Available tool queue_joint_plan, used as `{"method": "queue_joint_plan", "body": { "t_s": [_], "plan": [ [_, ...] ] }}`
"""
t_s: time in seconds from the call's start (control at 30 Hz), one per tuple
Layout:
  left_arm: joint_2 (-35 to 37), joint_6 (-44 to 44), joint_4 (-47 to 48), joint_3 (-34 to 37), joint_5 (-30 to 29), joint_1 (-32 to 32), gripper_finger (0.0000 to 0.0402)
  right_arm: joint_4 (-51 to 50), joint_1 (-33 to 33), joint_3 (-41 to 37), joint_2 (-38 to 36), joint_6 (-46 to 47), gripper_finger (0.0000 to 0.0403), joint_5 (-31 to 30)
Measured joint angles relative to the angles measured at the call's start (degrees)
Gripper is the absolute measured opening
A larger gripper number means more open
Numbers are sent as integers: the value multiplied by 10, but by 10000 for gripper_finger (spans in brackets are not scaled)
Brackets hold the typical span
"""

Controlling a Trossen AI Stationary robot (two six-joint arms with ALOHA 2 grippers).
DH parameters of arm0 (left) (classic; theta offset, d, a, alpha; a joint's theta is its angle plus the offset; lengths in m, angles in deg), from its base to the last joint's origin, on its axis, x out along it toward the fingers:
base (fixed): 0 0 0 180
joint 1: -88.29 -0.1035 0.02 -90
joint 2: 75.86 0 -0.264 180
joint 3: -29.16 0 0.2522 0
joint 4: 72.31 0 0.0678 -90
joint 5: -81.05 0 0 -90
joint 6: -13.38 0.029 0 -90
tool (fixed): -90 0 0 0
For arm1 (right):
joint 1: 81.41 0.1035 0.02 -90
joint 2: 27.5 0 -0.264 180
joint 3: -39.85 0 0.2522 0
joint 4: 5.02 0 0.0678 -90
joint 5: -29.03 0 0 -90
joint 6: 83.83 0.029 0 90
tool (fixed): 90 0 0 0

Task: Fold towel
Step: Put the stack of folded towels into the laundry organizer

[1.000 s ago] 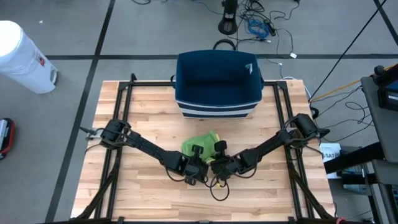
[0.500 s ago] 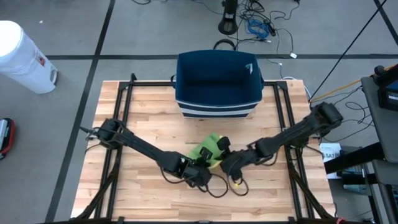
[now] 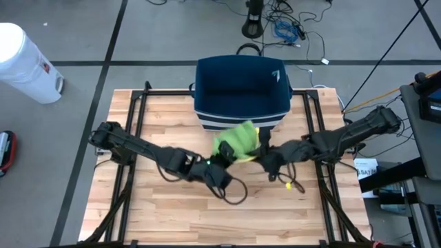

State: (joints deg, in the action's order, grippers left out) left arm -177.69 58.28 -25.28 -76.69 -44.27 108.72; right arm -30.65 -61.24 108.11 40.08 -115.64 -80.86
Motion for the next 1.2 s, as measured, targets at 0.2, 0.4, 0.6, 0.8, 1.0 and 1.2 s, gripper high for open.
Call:
{"method": "queue_joint_plan", "body": {
  "t_s": [0.2, 0.4, 0.6, 0.8, 1.0, 1.2],
  "plan": [
    [14, 120, 20, -39, -66, -35, 12, -18, -39, 47, -25, -103, 16, -22],
    [14, 199, 40, -87, -95, -83, 12, -91, -107, 154, 9, -192, 16, -31],
    [13, 269, 46, -142, -110, -123, 11, -117, -176, 226, 33, -252, 17, -23],
    [13, 335, 35, -166, -101, -185, 11, -124, -240, 255, 39, -287, 17, -16],
    [12, 367, 29, -168, -60, -249, 11, -128, -305, 256, 47, -293, 17, 12],
    [11, 367, 36, -168, -13, -292, 12, -145, -371, 257, 68, -294, 17, 64]
  ]
}}
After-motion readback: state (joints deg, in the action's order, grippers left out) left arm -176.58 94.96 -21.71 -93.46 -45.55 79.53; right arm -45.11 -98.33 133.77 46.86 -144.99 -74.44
